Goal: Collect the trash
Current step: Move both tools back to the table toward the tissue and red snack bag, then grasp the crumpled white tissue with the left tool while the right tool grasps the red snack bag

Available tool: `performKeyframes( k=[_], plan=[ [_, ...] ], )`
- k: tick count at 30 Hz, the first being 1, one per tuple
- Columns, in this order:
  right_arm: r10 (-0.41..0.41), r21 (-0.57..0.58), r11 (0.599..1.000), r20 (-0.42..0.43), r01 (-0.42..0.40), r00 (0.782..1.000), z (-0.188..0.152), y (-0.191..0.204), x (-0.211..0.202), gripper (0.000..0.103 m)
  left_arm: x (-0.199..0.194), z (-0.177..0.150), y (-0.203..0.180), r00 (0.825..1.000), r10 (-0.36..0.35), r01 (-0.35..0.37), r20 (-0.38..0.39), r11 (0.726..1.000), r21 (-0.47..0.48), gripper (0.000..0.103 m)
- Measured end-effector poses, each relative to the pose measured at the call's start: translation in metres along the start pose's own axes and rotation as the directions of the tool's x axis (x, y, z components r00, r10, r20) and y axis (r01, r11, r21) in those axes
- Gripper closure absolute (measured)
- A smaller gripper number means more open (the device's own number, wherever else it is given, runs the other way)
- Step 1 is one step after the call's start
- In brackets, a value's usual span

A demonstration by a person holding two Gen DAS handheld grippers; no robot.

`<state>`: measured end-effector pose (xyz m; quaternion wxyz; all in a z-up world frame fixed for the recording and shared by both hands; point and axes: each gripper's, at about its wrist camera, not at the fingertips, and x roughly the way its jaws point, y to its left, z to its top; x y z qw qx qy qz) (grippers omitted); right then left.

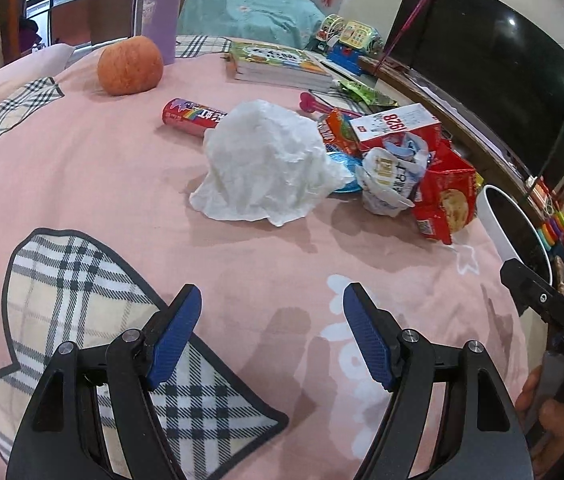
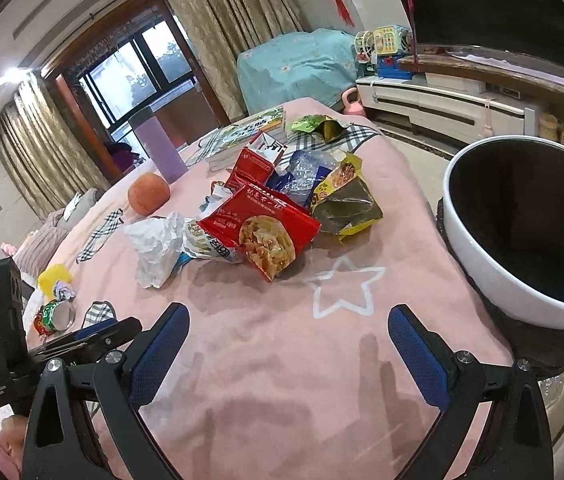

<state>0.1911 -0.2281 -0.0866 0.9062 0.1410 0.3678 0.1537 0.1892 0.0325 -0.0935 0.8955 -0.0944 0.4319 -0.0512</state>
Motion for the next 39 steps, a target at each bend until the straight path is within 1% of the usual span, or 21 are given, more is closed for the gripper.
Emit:
performKeyframes(
  k=[8, 12, 17, 20, 24, 25, 26, 27, 28, 29, 30, 32, 34, 35, 37, 39],
  plan=[
    [-0.008, -0.016, 1.000, -0.026, 0.007, 1.000, 0.008, 0.005, 0.014, 0.003, 0.008, 0.017, 0.004, 1.000, 0.012, -0.012, -0.004, 1.000, 0.010, 0.028],
    [-0.004, -0.028, 1.000, -0.021, 0.004, 1.000, 0.018, 0.006, 0.020, 0.003, 0.011, 0.032, 0.007, 1.000, 0.007, -0.007, 0.011, 1.000, 0.006, 0.028],
    [-0.003, -0.052, 0.999, -0.004, 0.002, 1.000, 0.034, 0.008, 0.026, 0.003, 0.020, 0.053, 0.011, 1.000, -0.003, 0.002, 0.019, 1.000, 0.028, 0.028],
    [0.004, -0.068, 0.998, 0.013, -0.003, 1.000, 0.043, 0.009, 0.031, 0.003, 0.031, 0.060, 0.015, 1.000, -0.006, 0.006, 0.008, 1.000, 0.024, 0.028],
    [0.015, -0.092, 0.996, -0.001, -0.015, 1.000, 0.047, 0.015, 0.044, 0.004, 0.041, 0.062, 0.015, 1.000, -0.016, 0.016, -0.008, 1.000, 0.014, 0.028],
    [0.015, -0.101, 0.995, -0.007, -0.015, 1.000, 0.047, 0.016, 0.047, 0.008, 0.042, 0.062, 0.014, 1.000, -0.016, 0.016, -0.008, 1.000, 0.013, 0.030],
    [0.018, -0.107, 0.994, -0.015, -0.019, 1.000, 0.046, 0.018, 0.049, 0.016, 0.042, 0.063, 0.014, 1.000, -0.024, 0.024, -0.006, 1.000, 0.010, 0.040],
    [0.021, -0.112, 0.993, -0.026, -0.024, 0.999, 0.044, 0.019, 0.052, 0.022, 0.043, 0.064, 0.013, 0.999, -0.035, 0.035, -0.009, 0.999, 0.008, 0.046],
    [0.018, -0.117, 0.993, -0.039, -0.022, 0.999, 0.042, 0.021, 0.054, 0.034, 0.044, 0.064, 0.012, 0.999, -0.040, 0.040, -0.014, 0.999, 0.009, 0.050],
    [0.014, -0.121, 0.992, -0.048, -0.020, 0.999, 0.040, 0.022, 0.056, 0.049, 0.043, 0.064, 0.011, 0.999, -0.042, 0.042, -0.009, 0.999, 0.013, 0.056],
    [0.008, -0.124, 0.992, -0.057, -0.015, 0.998, 0.039, 0.022, 0.058, 0.056, 0.041, 0.064, 0.009, 0.999, -0.041, 0.041, -0.002, 0.999, 0.024, 0.058],
    [0.001, -0.120, 0.993, -0.068, -0.009, 0.998, 0.034, 0.021, 0.060, 0.083, 0.038, 0.062, 0.005, 0.999, -0.047, 0.046, 0.005, 0.998, 0.047, 0.064],
    [0.008, -0.112, 0.994, -0.070, -0.016, 0.998, 0.029, 0.020, 0.058, 0.088, 0.034, 0.058, 0.001, 0.999, -0.051, 0.050, 0.011, 0.997, 0.065, 0.068],
    [0.010, -0.112, 0.994, -0.068, -0.017, 0.998, 0.028, 0.020, 0.056, 0.089, 0.031, 0.056, -0.001, 0.998, -0.056, 0.055, 0.014, 0.996, 0.071, 0.072],
    [0.010, -0.114, 0.993, -0.061, -0.017, 0.998, 0.024, 0.021, 0.052, 0.094, 0.028, 0.051, -0.003, 0.998, -0.064, 0.063, 0.013, 0.995, 0.075, 0.073],
    [0.011, -0.115, 0.993, -0.053, -0.017, 0.999, 0.022, 0.023, 0.046, 0.096, 0.021, 0.045, -0.006, 0.997, -0.078, 0.077, 0.014, 0.994, 0.078, 0.074]
  ],
)
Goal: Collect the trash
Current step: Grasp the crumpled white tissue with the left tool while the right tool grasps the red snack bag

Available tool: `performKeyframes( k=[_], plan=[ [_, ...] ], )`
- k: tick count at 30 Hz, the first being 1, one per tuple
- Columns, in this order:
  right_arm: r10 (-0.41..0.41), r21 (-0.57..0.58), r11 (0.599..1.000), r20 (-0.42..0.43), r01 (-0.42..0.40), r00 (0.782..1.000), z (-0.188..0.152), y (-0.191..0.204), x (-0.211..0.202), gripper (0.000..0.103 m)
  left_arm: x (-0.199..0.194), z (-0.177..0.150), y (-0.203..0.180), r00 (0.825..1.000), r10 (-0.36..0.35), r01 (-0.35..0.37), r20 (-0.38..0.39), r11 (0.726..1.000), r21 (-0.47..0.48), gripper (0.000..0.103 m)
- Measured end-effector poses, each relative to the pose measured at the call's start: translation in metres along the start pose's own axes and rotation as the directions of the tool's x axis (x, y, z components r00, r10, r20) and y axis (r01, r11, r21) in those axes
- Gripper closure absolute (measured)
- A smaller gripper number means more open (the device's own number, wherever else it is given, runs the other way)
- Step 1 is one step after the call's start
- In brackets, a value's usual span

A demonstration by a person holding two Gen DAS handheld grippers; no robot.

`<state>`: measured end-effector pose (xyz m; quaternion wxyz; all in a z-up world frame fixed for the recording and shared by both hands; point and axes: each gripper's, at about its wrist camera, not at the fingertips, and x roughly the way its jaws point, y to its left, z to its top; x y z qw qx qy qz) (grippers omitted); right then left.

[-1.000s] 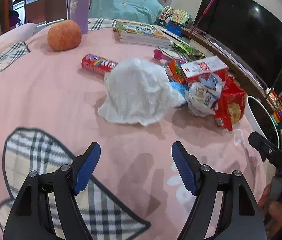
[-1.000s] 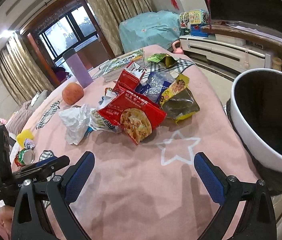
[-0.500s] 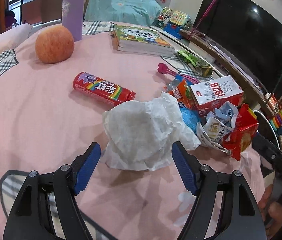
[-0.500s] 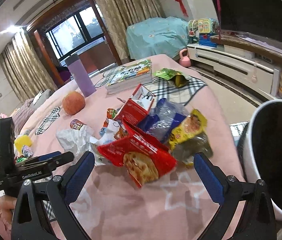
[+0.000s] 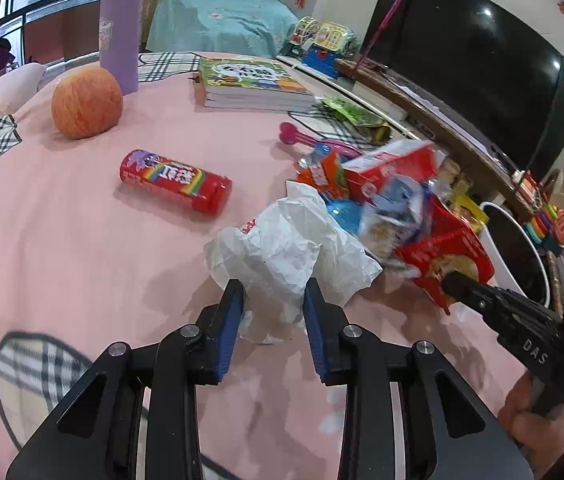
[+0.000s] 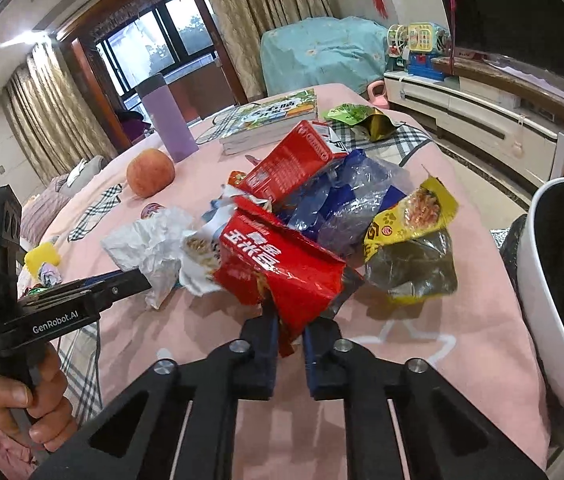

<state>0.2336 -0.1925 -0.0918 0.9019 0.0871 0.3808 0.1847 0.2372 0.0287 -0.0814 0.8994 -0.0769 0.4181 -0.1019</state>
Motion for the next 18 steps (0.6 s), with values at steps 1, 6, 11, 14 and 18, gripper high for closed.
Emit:
performKeyframes(
  k=[1, 6, 11, 14, 18],
  plan=[
    [0.002, 0.002, 1.000, 0.003, -0.002, 1.000, -0.001, 0.000, -0.003, 0.097, -0.002, -0.002, -0.001, 1.000, -0.003, 0.003, 0.000, 1.000, 0.000, 0.075],
    [0.023, 0.014, 1.000, 0.020, -0.023, 1.000, -0.007, 0.003, -0.019, 0.098, -0.019, -0.014, -0.012, 1.000, -0.028, 0.028, 0.010, 1.000, 0.008, 0.075],
    [0.038, 0.022, 0.999, 0.042, -0.039, 0.998, -0.014, 0.006, -0.038, 0.098, -0.037, -0.022, -0.028, 0.998, -0.055, 0.054, 0.026, 0.998, 0.033, 0.075],
    [0.043, 0.024, 0.999, 0.057, -0.044, 0.997, -0.017, 0.006, -0.050, 0.098, -0.042, -0.025, -0.038, 0.997, -0.074, 0.072, 0.029, 0.996, 0.050, 0.075],
    [0.031, 0.028, 0.999, 0.081, -0.033, 0.996, -0.019, 0.003, -0.065, 0.098, -0.044, -0.031, -0.056, 0.995, -0.099, 0.098, 0.019, 0.992, 0.081, 0.075]
  ],
)
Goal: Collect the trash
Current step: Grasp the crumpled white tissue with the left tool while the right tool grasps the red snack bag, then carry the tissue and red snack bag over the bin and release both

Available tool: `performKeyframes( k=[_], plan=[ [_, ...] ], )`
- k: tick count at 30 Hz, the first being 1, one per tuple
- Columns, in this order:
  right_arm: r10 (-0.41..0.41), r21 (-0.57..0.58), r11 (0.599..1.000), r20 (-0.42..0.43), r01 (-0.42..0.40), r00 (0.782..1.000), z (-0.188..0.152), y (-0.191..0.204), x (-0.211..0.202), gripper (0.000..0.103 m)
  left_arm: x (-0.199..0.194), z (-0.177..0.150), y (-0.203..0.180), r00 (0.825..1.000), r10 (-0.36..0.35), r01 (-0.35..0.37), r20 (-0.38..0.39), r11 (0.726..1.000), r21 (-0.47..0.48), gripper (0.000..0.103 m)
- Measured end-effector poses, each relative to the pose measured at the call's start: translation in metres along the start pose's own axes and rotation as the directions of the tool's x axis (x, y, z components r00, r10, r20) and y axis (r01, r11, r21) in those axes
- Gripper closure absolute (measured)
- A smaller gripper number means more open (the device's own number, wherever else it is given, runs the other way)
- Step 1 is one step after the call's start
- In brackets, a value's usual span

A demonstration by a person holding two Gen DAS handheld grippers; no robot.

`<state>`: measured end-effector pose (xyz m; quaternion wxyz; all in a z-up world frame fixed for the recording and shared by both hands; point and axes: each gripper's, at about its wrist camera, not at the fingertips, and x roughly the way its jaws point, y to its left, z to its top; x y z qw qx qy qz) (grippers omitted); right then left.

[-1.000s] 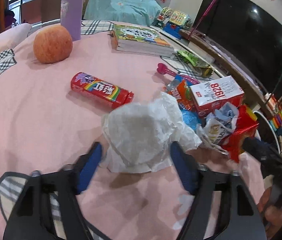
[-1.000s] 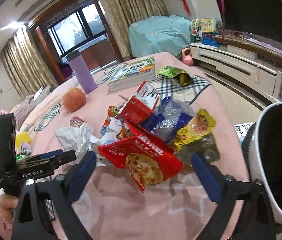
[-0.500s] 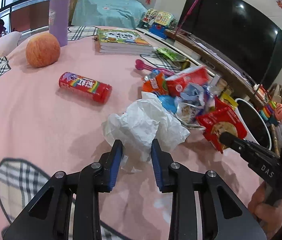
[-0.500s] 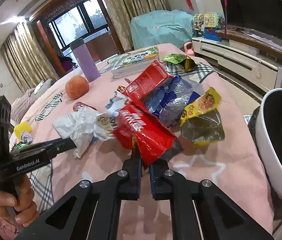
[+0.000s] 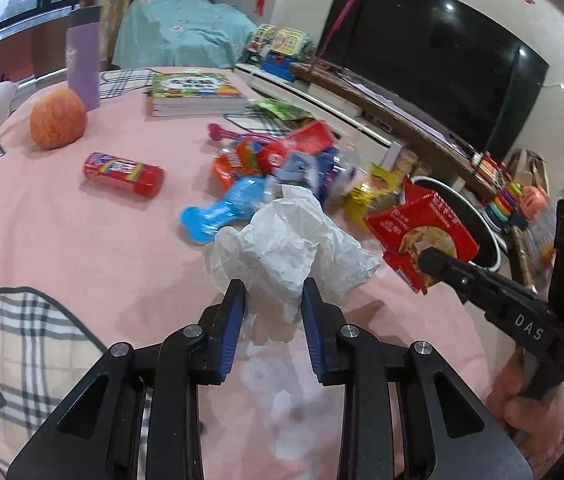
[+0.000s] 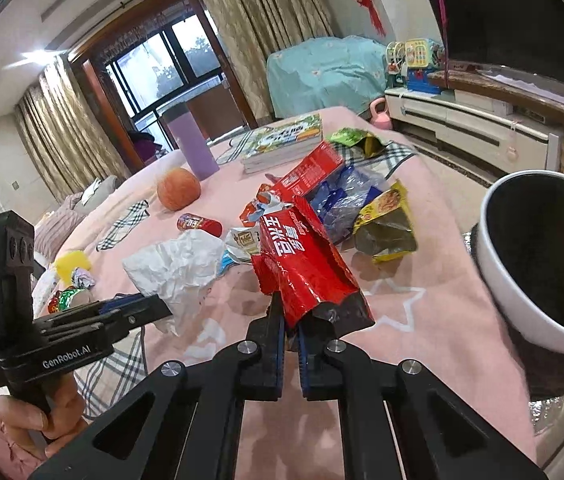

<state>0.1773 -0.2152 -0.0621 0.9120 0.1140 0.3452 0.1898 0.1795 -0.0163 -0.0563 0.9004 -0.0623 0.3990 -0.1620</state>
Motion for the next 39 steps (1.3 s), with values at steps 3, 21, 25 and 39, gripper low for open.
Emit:
performKeyframes(
  k=[3, 21, 25, 39],
  plan=[
    [-0.019, 0.005, 1.000, 0.015, 0.019, 1.000, 0.000, -0.006, -0.011, 0.098, 0.001, 0.000, -0.013, 1.000, -0.022, 0.022, -0.003, 1.000, 0.020, 0.075],
    [-0.164, 0.117, 0.981, 0.076, 0.154, 0.983, -0.004, -0.080, -0.066, 0.098, 0.036, 0.015, -0.113, 0.991, -0.122, 0.130, -0.056, 0.976, 0.177, 0.075],
    [-0.186, 0.142, 0.974, 0.075, 0.174, 0.980, -0.002, -0.099, -0.072, 0.098, 0.045, 0.020, -0.134, 0.989, -0.134, 0.145, -0.065, 0.967, 0.211, 0.075],
    [-0.229, 0.171, 0.961, 0.051, 0.217, 0.972, 0.010, -0.143, -0.075, 0.098, 0.079, 0.046, -0.183, 0.988, -0.123, 0.145, -0.095, 0.948, 0.283, 0.075]
  ],
)
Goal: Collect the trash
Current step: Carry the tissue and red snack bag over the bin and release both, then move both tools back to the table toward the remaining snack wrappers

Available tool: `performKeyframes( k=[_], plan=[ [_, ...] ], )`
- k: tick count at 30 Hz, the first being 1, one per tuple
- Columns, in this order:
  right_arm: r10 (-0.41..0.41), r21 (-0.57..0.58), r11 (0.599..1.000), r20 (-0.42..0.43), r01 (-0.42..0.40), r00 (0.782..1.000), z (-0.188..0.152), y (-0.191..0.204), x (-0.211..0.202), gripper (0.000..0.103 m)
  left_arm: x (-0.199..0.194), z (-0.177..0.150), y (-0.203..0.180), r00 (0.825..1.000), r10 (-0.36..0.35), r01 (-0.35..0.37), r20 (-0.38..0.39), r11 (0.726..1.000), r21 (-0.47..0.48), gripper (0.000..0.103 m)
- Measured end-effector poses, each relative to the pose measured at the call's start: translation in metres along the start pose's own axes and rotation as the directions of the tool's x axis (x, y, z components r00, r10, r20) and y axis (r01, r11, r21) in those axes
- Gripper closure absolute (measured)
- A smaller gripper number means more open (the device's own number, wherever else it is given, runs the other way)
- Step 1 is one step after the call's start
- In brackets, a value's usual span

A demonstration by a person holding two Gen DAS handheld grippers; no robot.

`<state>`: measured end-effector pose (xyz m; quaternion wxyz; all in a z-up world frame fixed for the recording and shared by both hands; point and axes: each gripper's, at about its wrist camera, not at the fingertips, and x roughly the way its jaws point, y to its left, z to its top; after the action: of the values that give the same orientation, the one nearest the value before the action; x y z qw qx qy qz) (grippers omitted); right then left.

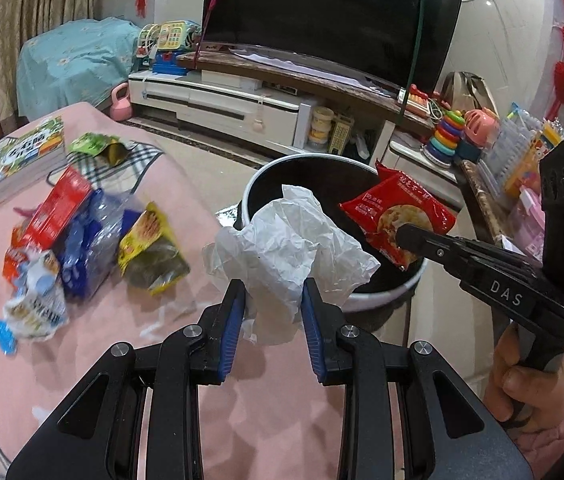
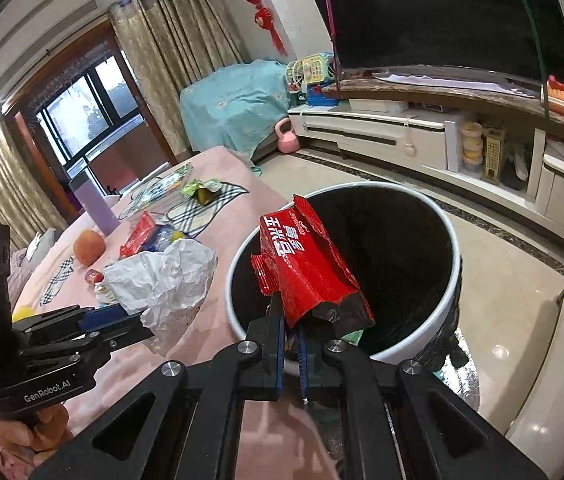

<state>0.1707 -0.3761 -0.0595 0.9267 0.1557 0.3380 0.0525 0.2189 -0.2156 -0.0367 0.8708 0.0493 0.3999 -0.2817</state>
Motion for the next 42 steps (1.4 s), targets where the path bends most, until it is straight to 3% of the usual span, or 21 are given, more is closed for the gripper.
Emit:
performKeyframes(
  k=[16, 18, 22, 24, 27, 29, 33, 38, 42],
  plan=[
    [-0.015, 0.022, 1.000, -0.057, 0.016, 0.998, 0.019, -0.033, 0.015, 0.095, 0.038, 0.027, -0.023, 0.999, 0.003, -0.001, -0.036, 0.999, 0.053, 0.070],
    [-0.015, 0.025, 1.000, -0.062, 0.017, 0.998, 0.020, -0.034, 0.015, 0.093, 0.039, 0.027, -0.023, 0.999, 0.013, -0.011, -0.039, 0.999, 0.052, 0.066],
    [-0.011, 0.038, 0.999, -0.064, 0.013, 0.998, 0.021, -0.038, 0.015, 0.093, 0.038, 0.026, -0.018, 0.999, 0.014, -0.013, -0.042, 1.000, 0.028, 0.047],
    [-0.008, 0.047, 0.999, -0.063, 0.011, 0.998, 0.021, -0.040, 0.014, 0.092, 0.036, 0.024, -0.015, 0.999, 0.019, -0.018, -0.038, 1.000, 0.017, 0.043],
    [-0.003, 0.061, 0.998, -0.055, 0.007, 0.998, 0.020, -0.042, 0.010, 0.080, 0.034, 0.019, -0.011, 0.999, 0.018, -0.019, -0.040, 1.000, -0.005, 0.037],
    [0.002, 0.070, 0.998, -0.047, 0.001, 0.999, 0.019, -0.043, 0.008, 0.062, 0.031, 0.014, -0.007, 0.999, 0.022, -0.022, -0.041, 1.000, -0.016, 0.036],
    [0.009, 0.083, 0.997, -0.029, -0.006, 1.000, 0.014, -0.040, 0.002, 0.048, 0.023, -0.001, 0.002, 0.999, 0.030, -0.032, -0.039, 0.999, -0.044, 0.035],
    [0.016, 0.095, 0.995, 0.018, -0.018, 1.000, 0.006, -0.027, -0.008, 0.021, 0.012, -0.021, 0.017, 0.998, 0.051, -0.054, -0.039, 0.995, -0.081, 0.035],
    [0.028, 0.087, 0.996, 0.046, -0.032, 0.999, 0.001, -0.011, -0.012, 0.015, -0.001, -0.035, 0.032, 0.997, 0.074, -0.077, -0.026, 0.990, -0.115, 0.035]
  ],
)
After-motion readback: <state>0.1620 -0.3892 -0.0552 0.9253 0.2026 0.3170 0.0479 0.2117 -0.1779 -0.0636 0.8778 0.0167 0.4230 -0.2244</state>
